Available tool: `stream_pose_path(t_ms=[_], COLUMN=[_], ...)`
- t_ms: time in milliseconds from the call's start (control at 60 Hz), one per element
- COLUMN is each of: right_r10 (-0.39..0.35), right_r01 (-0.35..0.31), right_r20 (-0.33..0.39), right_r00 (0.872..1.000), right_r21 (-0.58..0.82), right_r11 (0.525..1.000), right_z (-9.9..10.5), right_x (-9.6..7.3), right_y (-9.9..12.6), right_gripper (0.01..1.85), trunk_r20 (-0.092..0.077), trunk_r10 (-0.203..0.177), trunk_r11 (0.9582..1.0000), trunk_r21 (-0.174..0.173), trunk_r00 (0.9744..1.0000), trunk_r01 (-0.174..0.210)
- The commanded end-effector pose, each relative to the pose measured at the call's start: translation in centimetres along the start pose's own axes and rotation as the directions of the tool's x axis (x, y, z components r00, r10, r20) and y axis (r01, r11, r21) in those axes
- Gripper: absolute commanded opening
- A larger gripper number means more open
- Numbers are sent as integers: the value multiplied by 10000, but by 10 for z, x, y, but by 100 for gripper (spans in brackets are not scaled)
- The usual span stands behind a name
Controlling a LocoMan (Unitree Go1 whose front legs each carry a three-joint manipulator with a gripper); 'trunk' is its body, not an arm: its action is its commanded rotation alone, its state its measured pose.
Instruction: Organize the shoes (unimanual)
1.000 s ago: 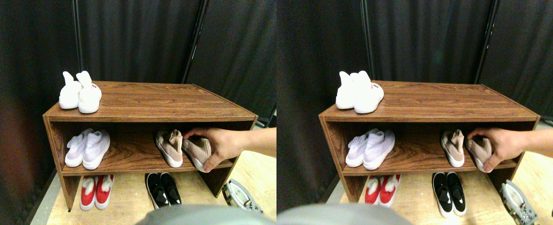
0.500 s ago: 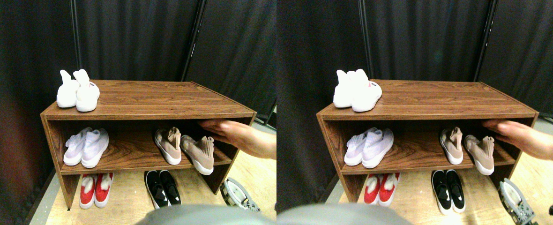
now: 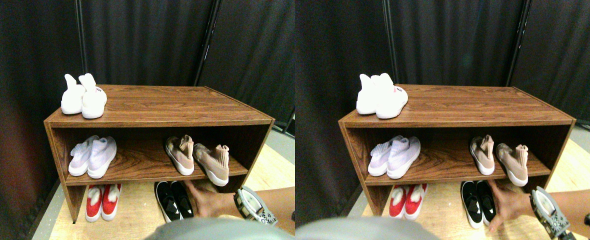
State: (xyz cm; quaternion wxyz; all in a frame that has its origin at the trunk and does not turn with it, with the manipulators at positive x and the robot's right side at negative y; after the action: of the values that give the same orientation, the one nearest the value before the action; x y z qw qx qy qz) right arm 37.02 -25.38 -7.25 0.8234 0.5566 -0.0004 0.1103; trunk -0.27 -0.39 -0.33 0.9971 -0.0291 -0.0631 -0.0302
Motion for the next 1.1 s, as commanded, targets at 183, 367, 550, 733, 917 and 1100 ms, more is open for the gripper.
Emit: stream_pose_path(t_ms=[183,367,550,733,917,1100], right_r10=[373,471,404,304,-66,-514], right_r01=[-372,-470,-402,-310,38,478], right_r20=[54,35,158,147,602,1277], right_r00=[9993,9989,9991,9994,9982,9905], right_r21=[-87,-217,-123,407,462,309], right_r11=[9993,9987,9991,9987,9989,9984], right_z=[1,1,1,2,3,1], right_x=[-1,-3,-8,-10,-9,9], right_y=[5,6,9,13,11,2], right_gripper=[6,6,6,13,124,154], trunk_r20=[-173,-139,-102,-110,-104,-107], trunk_r10=[46,17,-41,-85,-90,-69], trunk_r11=[9999,9999,9999,9999,9999,9999], trunk_r21=[-141,-113,-123,-126,-134,-122], trunk_r00=[9998,9999,9999,9999,9999,9999], trunk_r01=[-49,-18,40,83,89,68])
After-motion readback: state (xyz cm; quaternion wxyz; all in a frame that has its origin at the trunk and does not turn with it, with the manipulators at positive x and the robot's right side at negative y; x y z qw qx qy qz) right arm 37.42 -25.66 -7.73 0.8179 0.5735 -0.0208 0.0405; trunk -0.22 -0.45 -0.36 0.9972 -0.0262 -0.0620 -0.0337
